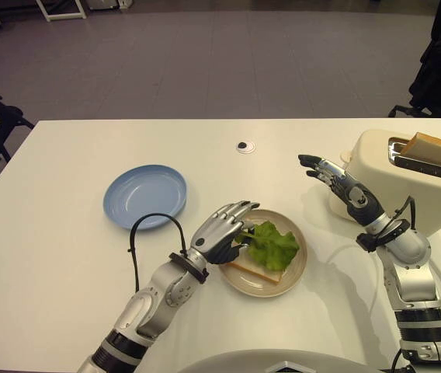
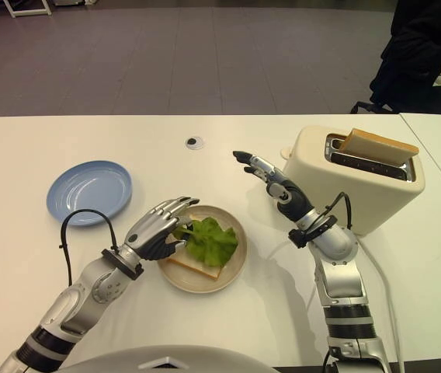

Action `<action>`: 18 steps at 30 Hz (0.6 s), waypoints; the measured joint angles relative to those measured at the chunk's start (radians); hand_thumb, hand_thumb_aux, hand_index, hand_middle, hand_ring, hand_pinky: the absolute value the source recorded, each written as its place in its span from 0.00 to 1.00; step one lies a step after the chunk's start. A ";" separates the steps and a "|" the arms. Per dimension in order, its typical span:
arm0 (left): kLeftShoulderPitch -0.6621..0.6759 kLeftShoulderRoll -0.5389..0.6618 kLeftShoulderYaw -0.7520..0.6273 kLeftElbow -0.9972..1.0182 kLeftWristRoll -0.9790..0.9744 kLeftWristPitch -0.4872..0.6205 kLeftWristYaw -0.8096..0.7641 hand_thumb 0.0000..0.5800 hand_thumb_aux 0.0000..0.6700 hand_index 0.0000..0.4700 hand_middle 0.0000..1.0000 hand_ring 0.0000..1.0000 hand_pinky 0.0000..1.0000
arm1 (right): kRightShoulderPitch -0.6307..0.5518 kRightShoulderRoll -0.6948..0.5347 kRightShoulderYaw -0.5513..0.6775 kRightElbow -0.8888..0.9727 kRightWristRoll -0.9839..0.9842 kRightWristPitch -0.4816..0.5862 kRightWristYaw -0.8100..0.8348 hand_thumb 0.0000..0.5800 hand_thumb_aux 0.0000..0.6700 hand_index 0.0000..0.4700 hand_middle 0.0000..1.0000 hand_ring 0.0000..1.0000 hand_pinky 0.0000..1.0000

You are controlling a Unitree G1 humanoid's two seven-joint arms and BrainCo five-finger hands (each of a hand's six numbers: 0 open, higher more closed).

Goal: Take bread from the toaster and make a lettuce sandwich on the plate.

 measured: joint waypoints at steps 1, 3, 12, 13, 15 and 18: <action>0.000 0.000 0.003 0.004 0.004 -0.007 0.004 1.00 0.97 0.97 0.00 0.00 0.00 | 0.000 0.000 0.000 0.000 0.000 0.000 0.001 0.00 0.00 0.00 0.00 0.00 0.00; 0.000 -0.001 0.005 0.013 0.003 -0.013 0.007 0.60 0.36 0.36 0.00 0.00 0.00 | 0.000 0.000 0.000 0.000 0.000 0.000 0.002 0.00 0.00 0.00 0.00 0.00 0.00; 0.045 0.001 0.062 -0.112 0.013 -0.006 -0.017 0.07 0.04 0.04 0.00 0.00 0.00 | 0.002 -0.001 0.001 -0.004 0.000 0.001 0.018 0.00 0.00 0.00 0.00 0.00 0.00; 0.050 0.000 0.065 -0.134 0.014 -0.002 -0.027 0.08 0.04 0.04 0.00 0.00 0.00 | 0.003 -0.001 0.001 -0.005 0.000 0.001 0.018 0.00 0.00 0.00 0.00 0.00 0.00; 0.075 -0.003 0.076 -0.226 0.014 0.008 -0.056 0.00 0.00 0.00 0.00 0.00 0.00 | 0.004 -0.006 -0.002 -0.005 0.000 0.001 0.018 0.00 0.00 0.00 0.00 0.00 0.00; 0.129 -0.032 0.086 -0.293 -0.047 0.008 -0.069 0.00 0.00 0.00 0.00 0.00 0.00 | 0.002 -0.050 -0.043 -0.012 -0.014 -0.029 0.014 0.00 0.00 0.00 0.00 0.00 0.00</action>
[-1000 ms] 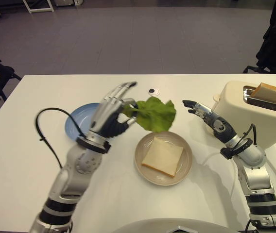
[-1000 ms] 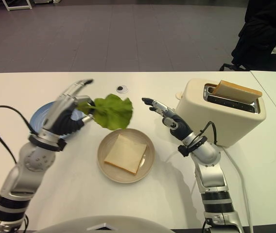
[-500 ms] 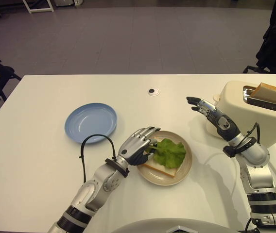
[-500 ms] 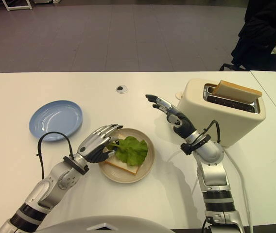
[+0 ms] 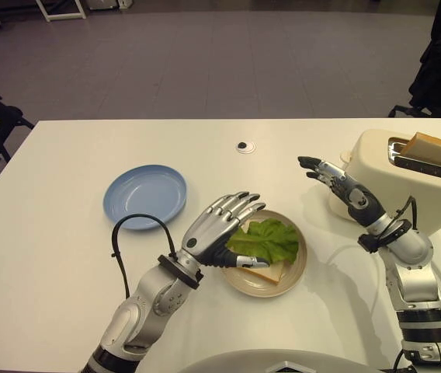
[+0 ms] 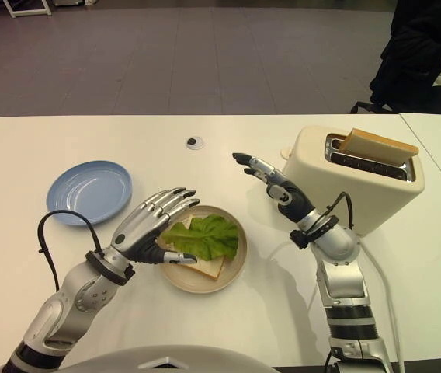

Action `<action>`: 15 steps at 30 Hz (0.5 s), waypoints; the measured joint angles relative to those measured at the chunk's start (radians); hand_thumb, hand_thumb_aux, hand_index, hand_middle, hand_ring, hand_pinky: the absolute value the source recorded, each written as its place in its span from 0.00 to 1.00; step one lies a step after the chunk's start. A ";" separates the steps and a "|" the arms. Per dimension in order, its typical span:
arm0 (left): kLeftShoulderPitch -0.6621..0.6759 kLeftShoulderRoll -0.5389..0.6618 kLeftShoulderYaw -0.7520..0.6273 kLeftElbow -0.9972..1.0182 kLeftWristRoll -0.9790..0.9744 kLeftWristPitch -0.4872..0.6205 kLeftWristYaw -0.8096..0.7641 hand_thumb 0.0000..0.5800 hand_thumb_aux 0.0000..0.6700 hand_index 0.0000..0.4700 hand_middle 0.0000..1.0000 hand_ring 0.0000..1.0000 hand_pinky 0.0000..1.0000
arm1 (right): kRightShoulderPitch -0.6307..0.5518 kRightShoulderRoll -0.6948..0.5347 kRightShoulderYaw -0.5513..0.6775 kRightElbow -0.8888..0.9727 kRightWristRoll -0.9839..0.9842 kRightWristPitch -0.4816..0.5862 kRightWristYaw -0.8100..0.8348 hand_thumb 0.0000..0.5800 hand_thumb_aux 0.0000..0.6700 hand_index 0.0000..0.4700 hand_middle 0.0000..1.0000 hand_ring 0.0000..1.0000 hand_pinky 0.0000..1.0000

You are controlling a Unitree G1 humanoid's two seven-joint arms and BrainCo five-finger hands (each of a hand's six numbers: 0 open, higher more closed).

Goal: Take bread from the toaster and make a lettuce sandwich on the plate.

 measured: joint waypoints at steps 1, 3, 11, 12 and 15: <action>0.028 -0.023 0.012 -0.011 -0.068 -0.005 0.004 0.00 0.00 0.00 0.00 0.00 0.00 | -0.009 -0.025 -0.022 -0.006 -0.015 -0.013 -0.003 0.00 0.00 0.00 0.00 0.00 0.00; 0.084 -0.077 0.046 -0.017 -0.249 -0.031 0.018 0.00 0.00 0.00 0.00 0.00 0.00 | -0.053 -0.086 -0.079 0.001 -0.037 -0.042 -0.012 0.00 0.00 0.00 0.00 0.00 0.00; 0.188 -0.198 0.182 0.049 -0.774 -0.139 -0.003 0.00 0.00 0.00 0.00 0.00 0.00 | -0.274 -0.527 -0.195 0.534 -0.507 -0.316 -0.301 0.00 0.00 0.00 0.00 0.00 0.00; 0.189 -0.202 0.180 0.050 -0.777 -0.147 -0.013 0.00 0.00 0.00 0.00 0.00 0.00 | -0.292 -0.559 -0.171 0.605 -0.570 -0.338 -0.359 0.00 0.00 0.00 0.00 0.00 0.00; 0.189 -0.217 0.165 0.052 -0.777 -0.158 -0.037 0.00 0.00 0.00 0.00 0.00 0.00 | -0.354 -0.603 -0.099 0.798 -0.667 -0.383 -0.480 0.00 0.00 0.00 0.00 0.00 0.00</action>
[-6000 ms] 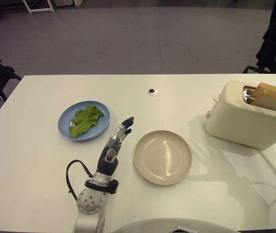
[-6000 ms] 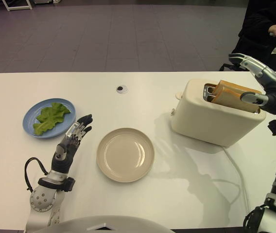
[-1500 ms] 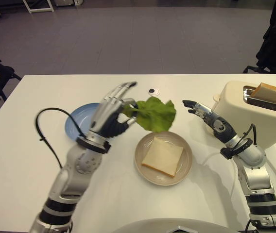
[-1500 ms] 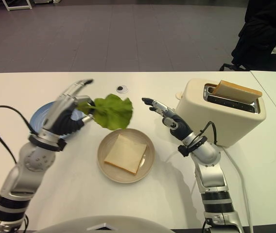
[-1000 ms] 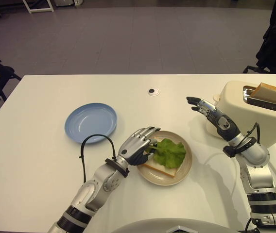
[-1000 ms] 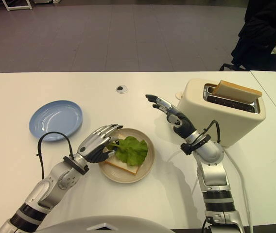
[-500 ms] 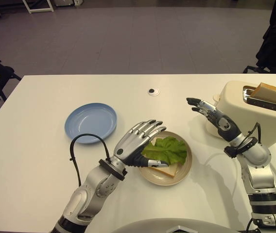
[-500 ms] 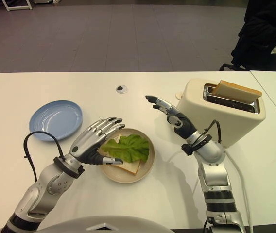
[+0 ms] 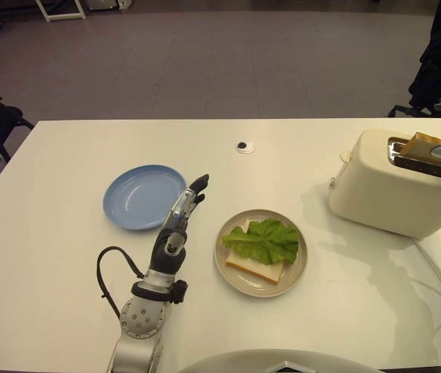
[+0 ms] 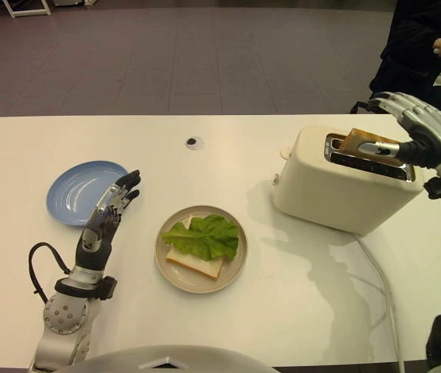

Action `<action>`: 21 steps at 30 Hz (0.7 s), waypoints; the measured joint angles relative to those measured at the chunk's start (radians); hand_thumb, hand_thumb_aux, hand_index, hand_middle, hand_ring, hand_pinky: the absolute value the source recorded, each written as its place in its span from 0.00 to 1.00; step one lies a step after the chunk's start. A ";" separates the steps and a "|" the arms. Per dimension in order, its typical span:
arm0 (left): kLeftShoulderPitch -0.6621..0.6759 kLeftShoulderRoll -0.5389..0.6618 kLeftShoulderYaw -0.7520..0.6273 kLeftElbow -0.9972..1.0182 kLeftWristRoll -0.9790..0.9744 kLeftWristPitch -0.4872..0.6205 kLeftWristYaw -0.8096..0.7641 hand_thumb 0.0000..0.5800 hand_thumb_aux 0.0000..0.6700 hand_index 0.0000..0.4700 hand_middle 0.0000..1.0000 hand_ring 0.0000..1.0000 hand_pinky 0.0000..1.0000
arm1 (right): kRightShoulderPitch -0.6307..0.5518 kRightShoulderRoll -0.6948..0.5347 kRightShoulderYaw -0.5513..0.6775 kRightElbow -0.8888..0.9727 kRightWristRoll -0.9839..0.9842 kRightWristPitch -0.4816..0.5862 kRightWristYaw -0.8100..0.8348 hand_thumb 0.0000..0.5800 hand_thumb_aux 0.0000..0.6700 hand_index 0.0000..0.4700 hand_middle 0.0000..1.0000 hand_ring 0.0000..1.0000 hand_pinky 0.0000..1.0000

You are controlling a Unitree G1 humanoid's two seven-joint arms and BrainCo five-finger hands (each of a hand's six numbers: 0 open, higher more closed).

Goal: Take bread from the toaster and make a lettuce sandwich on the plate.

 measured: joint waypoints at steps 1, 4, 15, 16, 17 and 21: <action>0.000 -0.001 -0.001 0.002 0.000 0.000 -0.003 0.00 0.00 0.00 0.00 0.00 0.00 | -0.022 -0.001 0.021 0.044 -0.014 -0.012 -0.025 0.20 0.11 0.11 0.00 0.00 0.00; 0.001 -0.009 -0.005 0.005 -0.001 -0.002 -0.019 0.00 0.00 0.00 0.00 0.00 0.00 | -0.093 -0.001 0.087 0.176 -0.043 -0.031 -0.070 0.83 0.59 0.59 0.00 0.00 0.00; 0.014 -0.025 -0.023 0.011 0.008 -0.014 -0.047 0.00 0.00 0.00 0.00 0.00 0.00 | -0.179 0.033 0.186 0.322 0.025 -0.124 -0.062 1.00 1.00 1.00 0.00 0.00 0.00; 0.014 -0.026 -0.023 0.014 0.011 -0.015 -0.048 0.00 0.00 0.00 0.00 0.00 0.00 | -0.179 0.034 0.186 0.322 0.037 -0.127 -0.052 1.00 1.00 1.00 0.00 0.00 0.00; 0.014 -0.027 -0.023 0.017 0.013 -0.015 -0.049 0.00 0.00 0.00 0.00 0.00 0.00 | -0.179 0.037 0.186 0.322 0.055 -0.131 -0.040 1.00 1.00 1.00 0.00 0.00 0.00; 0.016 -0.029 -0.021 0.018 0.014 -0.015 -0.052 0.00 0.00 0.00 0.00 0.00 0.00 | -0.179 0.052 0.163 0.318 0.171 -0.130 0.064 1.00 1.00 1.00 0.00 0.00 0.00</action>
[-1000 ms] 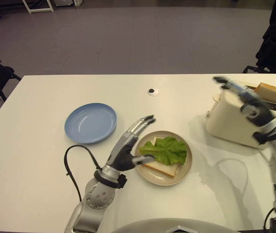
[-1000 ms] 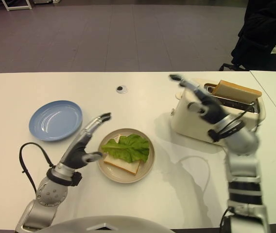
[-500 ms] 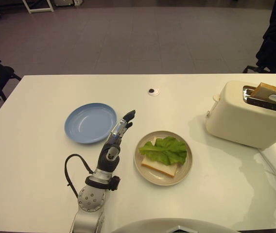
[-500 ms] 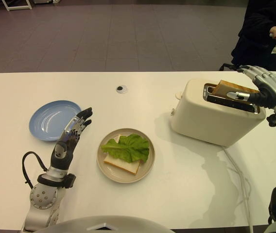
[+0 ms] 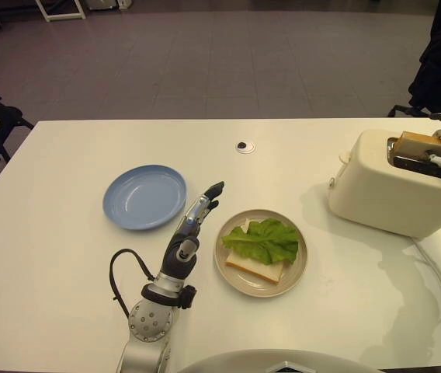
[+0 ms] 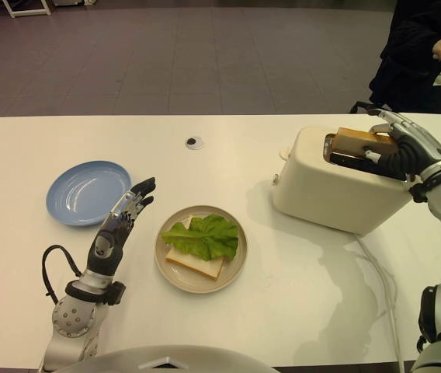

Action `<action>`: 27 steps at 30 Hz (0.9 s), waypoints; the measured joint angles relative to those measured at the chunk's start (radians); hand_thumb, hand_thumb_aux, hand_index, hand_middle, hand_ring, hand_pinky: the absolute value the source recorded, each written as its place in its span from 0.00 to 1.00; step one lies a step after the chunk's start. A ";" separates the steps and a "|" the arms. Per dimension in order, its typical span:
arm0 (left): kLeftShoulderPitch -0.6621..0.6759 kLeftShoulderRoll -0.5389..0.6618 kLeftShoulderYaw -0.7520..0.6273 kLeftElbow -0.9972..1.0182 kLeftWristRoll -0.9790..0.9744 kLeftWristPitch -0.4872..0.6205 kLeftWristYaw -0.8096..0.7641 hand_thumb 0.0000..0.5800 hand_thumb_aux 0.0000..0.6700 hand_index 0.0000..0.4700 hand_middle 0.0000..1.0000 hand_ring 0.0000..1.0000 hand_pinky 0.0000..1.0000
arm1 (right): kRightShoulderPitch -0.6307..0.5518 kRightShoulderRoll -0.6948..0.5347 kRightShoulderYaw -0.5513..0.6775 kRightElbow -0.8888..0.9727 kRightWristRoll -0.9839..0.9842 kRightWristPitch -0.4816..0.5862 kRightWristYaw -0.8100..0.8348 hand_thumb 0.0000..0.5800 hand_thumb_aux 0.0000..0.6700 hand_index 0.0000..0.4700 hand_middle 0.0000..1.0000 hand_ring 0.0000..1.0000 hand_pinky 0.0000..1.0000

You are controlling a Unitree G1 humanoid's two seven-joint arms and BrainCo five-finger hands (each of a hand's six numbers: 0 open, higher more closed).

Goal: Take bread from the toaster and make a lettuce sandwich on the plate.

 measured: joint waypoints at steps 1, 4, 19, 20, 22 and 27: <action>0.000 -0.003 0.001 0.001 0.000 0.000 0.000 0.00 0.00 0.00 0.00 0.00 0.00 | 0.000 0.003 -0.027 -0.004 0.072 0.008 0.075 1.00 1.00 1.00 0.00 0.00 0.00; -0.001 -0.004 0.002 0.005 -0.001 -0.001 -0.004 0.00 0.00 0.00 0.00 0.00 0.00 | -0.001 0.006 -0.109 -0.044 0.275 0.072 0.287 1.00 1.00 1.00 0.00 0.00 0.00; -0.010 -0.016 0.034 0.017 0.019 -0.030 0.000 0.00 0.00 0.00 0.00 0.00 0.00 | 0.213 0.124 -0.234 -1.083 1.178 1.158 0.636 1.00 1.00 1.00 0.00 0.00 0.00; -0.014 -0.016 0.037 0.020 0.025 -0.037 0.002 0.00 0.00 0.00 0.00 0.00 0.00 | 0.228 0.150 -0.197 -1.127 1.183 1.211 0.615 1.00 1.00 1.00 0.00 0.00 0.00; -0.021 -0.015 0.040 0.023 0.050 -0.052 0.005 0.00 0.00 0.00 0.00 0.00 0.00 | 0.278 0.221 -0.087 -1.182 1.161 1.295 0.589 1.00 1.00 1.00 0.00 0.00 0.00; -0.021 -0.013 0.039 0.035 0.099 -0.082 0.009 0.00 0.00 0.00 0.00 0.00 0.00 | 0.344 0.340 0.143 -1.221 0.968 1.330 0.555 1.00 1.00 1.00 0.00 0.00 0.00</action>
